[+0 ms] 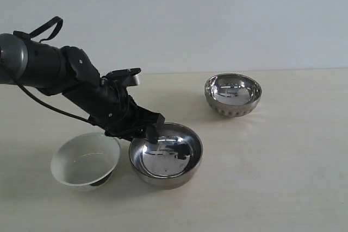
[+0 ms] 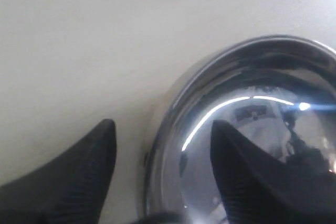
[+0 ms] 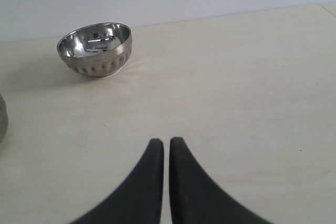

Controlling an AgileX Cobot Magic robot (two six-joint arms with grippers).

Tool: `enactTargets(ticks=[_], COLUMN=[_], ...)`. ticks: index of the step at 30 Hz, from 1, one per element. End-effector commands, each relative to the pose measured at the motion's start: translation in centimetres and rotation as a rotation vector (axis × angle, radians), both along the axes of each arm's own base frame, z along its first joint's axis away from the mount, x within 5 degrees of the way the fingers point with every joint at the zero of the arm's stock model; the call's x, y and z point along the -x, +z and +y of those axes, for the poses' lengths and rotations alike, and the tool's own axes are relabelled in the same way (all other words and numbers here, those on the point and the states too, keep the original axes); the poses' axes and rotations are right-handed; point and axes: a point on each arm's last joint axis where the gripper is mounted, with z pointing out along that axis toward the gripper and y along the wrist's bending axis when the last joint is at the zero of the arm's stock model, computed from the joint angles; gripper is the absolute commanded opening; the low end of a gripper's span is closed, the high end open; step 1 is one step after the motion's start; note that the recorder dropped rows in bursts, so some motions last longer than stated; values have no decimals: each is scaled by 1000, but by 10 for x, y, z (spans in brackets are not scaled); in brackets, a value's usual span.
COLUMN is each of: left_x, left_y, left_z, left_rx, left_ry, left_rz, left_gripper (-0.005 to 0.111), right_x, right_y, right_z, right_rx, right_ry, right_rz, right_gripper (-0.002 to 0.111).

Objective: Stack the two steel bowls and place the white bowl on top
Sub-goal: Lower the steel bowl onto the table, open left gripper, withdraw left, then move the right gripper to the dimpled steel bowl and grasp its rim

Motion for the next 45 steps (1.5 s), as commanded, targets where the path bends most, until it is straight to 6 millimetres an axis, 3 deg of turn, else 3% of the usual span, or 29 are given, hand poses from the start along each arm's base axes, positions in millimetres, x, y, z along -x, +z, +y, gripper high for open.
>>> enactTargets(ticks=[1, 9, 15, 20, 27, 32, 39, 45], left_x=[-1, 4, 14, 35, 76, 112, 156, 179], left_y=[23, 68, 108, 139, 165, 164, 135, 106], left_z=[-6, 3, 28, 45, 62, 78, 96, 107], left_rx=[36, 42, 11, 0, 44, 52, 122, 157], left_ry=[-29, -49, -23, -23, 33, 58, 156, 198], left_rz=[-10, -123, -155, -179, -278, -356, -403, -466], left_gripper=[52, 51, 49, 32, 4, 4, 4, 4], right_x=[0, 0, 0, 0, 0, 0, 0, 0], right_y=[1, 1, 1, 1, 1, 1, 1, 1], right_z=[0, 0, 0, 0, 0, 0, 0, 0], right_rx=[3, 3, 3, 3, 3, 3, 3, 3], right_ry=[-1, -1, -1, -1, -1, -1, -1, -1], right_rz=[-11, -11, -11, -11, -11, -11, -11, -11], right_gripper=[0, 0, 0, 0, 0, 0, 0, 0])
